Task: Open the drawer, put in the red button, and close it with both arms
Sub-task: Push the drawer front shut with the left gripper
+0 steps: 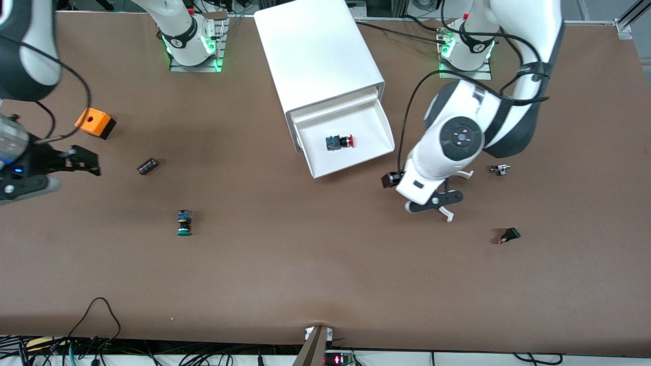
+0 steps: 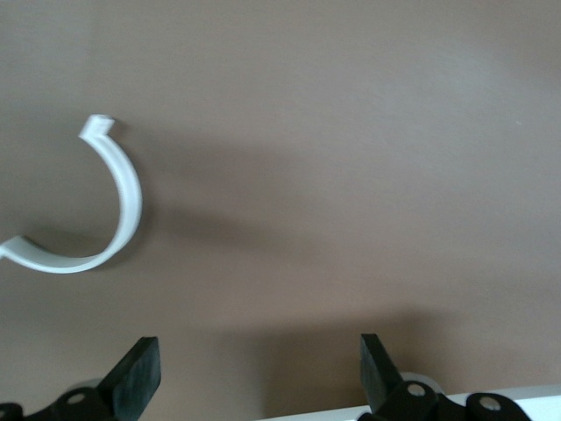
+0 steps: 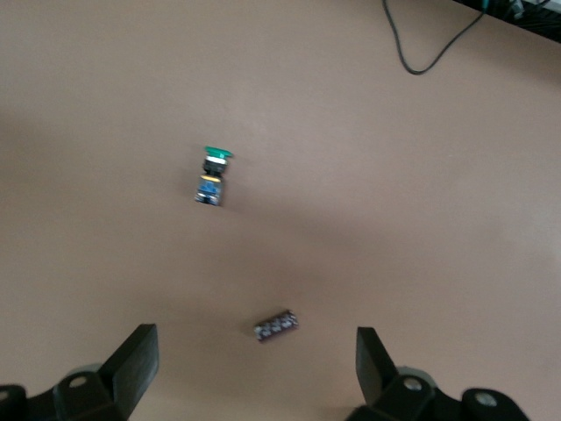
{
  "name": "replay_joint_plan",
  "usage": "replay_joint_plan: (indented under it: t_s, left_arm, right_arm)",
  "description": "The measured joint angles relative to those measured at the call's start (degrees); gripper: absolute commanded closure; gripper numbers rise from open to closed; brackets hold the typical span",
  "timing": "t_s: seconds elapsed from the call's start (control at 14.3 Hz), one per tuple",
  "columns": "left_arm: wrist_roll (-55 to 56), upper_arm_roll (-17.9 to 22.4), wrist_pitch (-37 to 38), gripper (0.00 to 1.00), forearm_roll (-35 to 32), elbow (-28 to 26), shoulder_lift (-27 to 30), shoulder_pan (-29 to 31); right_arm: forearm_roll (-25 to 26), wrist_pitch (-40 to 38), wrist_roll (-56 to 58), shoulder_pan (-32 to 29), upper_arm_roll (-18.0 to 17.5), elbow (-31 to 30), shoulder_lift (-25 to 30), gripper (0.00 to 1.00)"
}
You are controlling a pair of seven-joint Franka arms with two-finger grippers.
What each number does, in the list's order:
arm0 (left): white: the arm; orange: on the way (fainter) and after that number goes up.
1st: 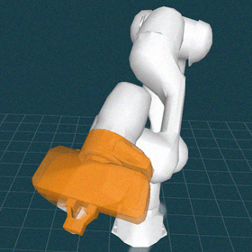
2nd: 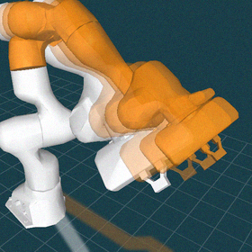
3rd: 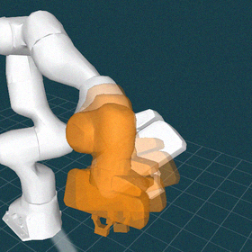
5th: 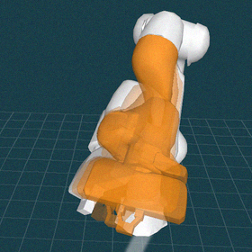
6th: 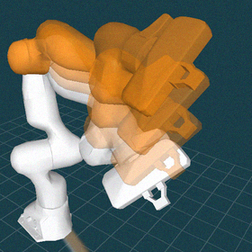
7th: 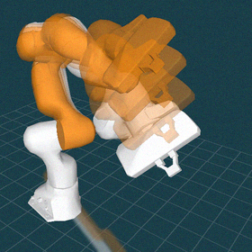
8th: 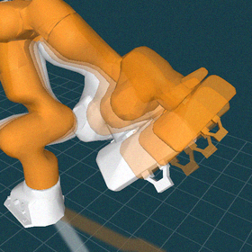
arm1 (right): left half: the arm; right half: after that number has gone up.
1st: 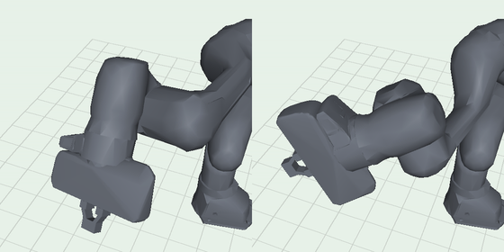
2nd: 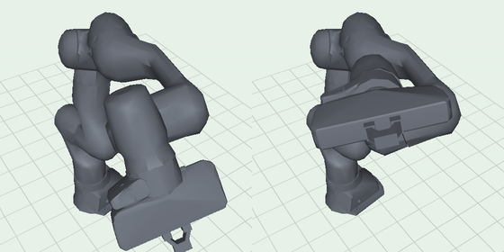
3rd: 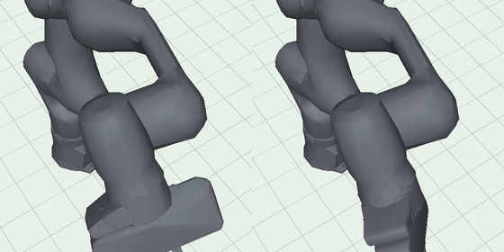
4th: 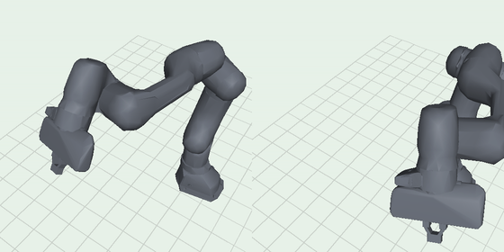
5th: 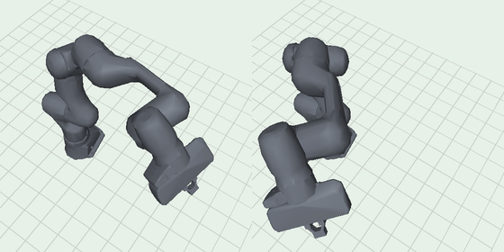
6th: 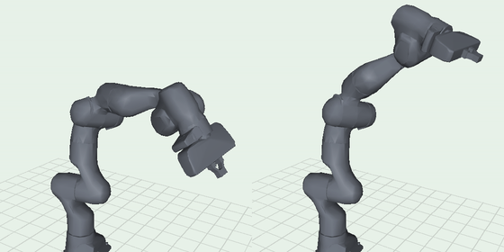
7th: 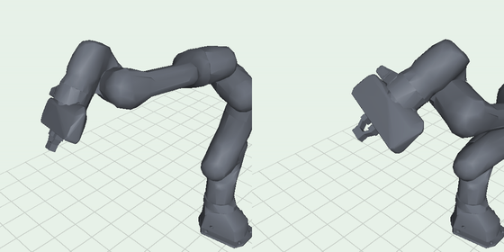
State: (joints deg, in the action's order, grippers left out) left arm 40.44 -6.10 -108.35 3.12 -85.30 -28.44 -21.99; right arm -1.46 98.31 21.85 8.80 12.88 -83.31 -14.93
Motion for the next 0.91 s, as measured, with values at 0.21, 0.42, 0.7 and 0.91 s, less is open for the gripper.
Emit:
replay_joint_plan:
  t_s: [0.21, 0.42, 0.7, 0.91]
  left_arm:
    - [1.4, 0.0, -3.9, 0.0, 0.0, 0.0, -2.2, -2.1]
    - [3.8, 0.0, -6.9, 0.0, 0.0, 0.1, -4.5, -3.6]
    - [7.3, 0.0, -10.7, 0.0, 0.0, 0.1, -6.4, -5.7]
    - [8.5, 0.0, -10.9, 0.0, 0.0, 0.1, -7.1, -6.8]
  right_arm:
    - [0.0, -0.1, 1.2, -4.9, -4.9, -2.6, 2.6, 0.0]
    - [0.0, -0.1, 1.2, -7.0, -7.8, -3.9, 4.4, 0.0]
    - [0.0, -0.1, 1.2, -7.6, -7.9, -3.9, 5.2, 0.0]
    - [0.0, -1.0, 1.2, -8.0, -7.9, -3.8, 5.2, 0.0]
